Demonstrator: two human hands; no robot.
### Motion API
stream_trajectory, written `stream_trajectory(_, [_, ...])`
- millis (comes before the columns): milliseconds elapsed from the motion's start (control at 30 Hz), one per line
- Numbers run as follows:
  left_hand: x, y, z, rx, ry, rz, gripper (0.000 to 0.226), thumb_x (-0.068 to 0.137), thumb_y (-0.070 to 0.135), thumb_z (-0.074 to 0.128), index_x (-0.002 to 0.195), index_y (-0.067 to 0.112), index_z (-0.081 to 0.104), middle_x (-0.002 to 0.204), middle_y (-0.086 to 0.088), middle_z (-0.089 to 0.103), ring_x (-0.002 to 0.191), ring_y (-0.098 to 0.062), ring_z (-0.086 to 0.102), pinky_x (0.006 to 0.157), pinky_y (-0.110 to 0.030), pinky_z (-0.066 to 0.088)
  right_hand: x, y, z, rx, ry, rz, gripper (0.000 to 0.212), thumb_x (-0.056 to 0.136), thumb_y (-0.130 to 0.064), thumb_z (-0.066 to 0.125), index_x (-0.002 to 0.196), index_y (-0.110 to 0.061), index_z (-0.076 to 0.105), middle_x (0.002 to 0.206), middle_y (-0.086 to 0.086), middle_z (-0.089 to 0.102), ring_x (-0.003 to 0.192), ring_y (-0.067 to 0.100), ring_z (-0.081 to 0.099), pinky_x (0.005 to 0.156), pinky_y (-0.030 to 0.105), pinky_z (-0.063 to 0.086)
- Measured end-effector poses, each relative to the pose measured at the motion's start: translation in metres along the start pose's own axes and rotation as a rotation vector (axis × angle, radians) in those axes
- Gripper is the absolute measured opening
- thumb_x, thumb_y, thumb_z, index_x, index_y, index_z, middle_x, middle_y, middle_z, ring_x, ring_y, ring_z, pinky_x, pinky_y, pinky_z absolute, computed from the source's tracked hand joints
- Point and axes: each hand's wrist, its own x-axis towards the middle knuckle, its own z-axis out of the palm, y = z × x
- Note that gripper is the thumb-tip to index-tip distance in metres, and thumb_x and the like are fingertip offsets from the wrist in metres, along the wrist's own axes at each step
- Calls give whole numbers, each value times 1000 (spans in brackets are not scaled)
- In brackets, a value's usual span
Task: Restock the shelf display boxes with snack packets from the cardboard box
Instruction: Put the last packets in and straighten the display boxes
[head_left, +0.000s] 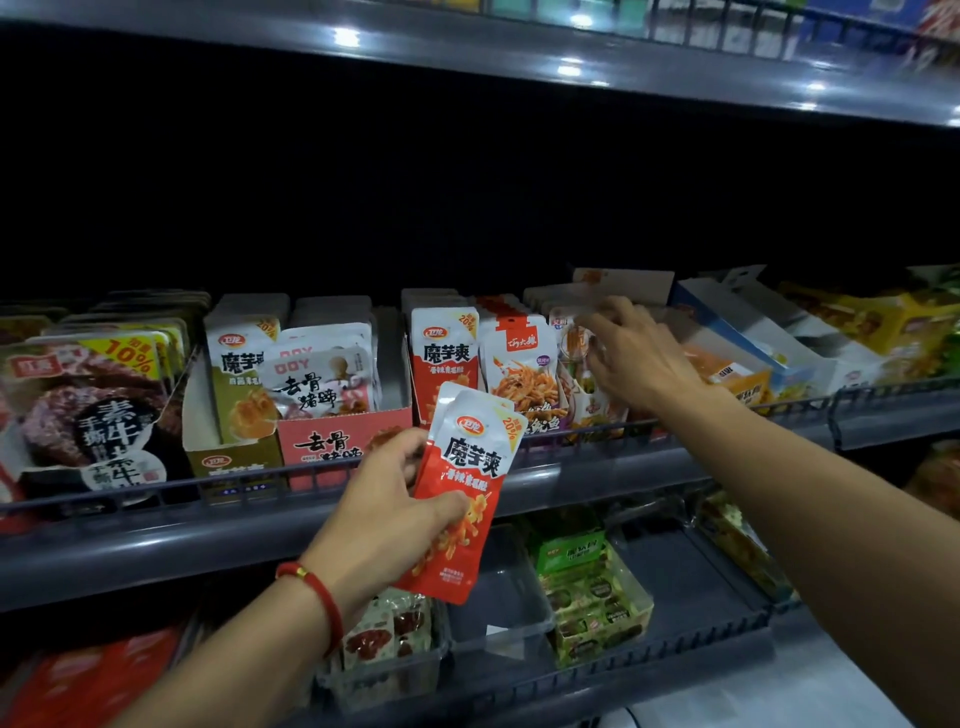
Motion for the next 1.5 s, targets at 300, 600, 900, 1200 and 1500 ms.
stream_trajectory(300, [0,-5,-5,-37,23,0,39,86,-2,75,112,23,63,96,1,80,86,-21,78,86,-52,61,-32,7,-9,58,-124,-126,23,87,-40,50,83,-26,68,85,1,69,80,19,61,91,39,52])
stream_trajectory(600, [-8,0,-8,-97,7,-11,36,88,-3,72,110,23,62,96,-2,80,85,-24,78,87,-51,61,-43,-6,-9,125,-75,-130,15,93,-25,64,100,-18,74,102,1,73,89,17,66,85,33,55])
stream_trajectory(900, [-16,-5,-17,-139,2,4,41,90,-2,70,118,27,59,101,-2,79,93,-22,77,90,-51,60,-67,-59,-44,549,33,-199,33,96,-43,61,120,-21,65,110,-9,68,95,4,63,88,30,56])
stream_trajectory(1200, [-17,-4,-19,69,49,222,41,84,14,81,119,23,62,107,5,76,96,-10,74,88,-39,62,-74,-111,-89,895,-571,-206,30,88,-20,77,112,-11,63,108,5,75,97,26,73,82,52,61])
stream_trajectory(1500, [-23,12,-46,375,336,361,54,90,7,69,136,27,48,122,12,56,114,-6,55,97,-26,50,-8,-102,-141,649,-171,-238,18,91,-26,74,100,-29,59,102,-5,70,86,8,71,71,29,60])
